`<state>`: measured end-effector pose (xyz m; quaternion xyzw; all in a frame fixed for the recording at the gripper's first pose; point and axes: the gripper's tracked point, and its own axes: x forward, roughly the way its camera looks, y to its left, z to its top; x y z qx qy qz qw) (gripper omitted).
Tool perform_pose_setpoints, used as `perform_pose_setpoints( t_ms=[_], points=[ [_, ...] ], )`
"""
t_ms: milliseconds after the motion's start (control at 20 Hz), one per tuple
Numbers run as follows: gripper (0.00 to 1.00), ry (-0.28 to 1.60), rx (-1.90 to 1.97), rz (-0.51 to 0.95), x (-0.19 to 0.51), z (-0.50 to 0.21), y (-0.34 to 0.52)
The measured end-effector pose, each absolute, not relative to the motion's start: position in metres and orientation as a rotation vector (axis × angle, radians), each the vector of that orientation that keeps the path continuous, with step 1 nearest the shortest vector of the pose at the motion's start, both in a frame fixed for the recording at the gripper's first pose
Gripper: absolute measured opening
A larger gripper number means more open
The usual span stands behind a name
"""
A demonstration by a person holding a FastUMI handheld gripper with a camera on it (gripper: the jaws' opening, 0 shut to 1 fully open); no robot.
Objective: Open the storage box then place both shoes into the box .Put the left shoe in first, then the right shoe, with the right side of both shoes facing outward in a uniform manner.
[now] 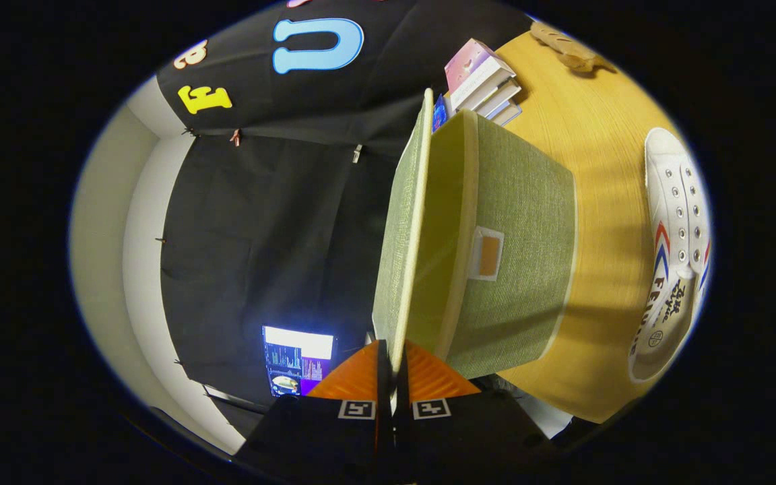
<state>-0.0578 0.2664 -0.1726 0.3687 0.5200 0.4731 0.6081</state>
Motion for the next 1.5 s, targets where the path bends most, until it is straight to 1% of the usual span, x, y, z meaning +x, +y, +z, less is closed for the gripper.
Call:
perform_pose_setpoints(
  t_ms=[400, 650, 900, 1200, 1500],
  points=[
    [0.05, 1.176, 0.806, 1.046, -0.059, -0.112, 0.306],
    [0.05, 1.134, 0.792, 1.086, -0.063, -0.065, 0.360],
    [0.05, 1.102, 0.728, 1.138, -0.072, -0.040, 0.430],
    [0.05, 1.122, 0.688, 1.131, -0.083, -0.045, 0.514],
    [0.07, 1.178, 0.629, 1.121, -0.093, -0.083, 0.578]
  ],
)
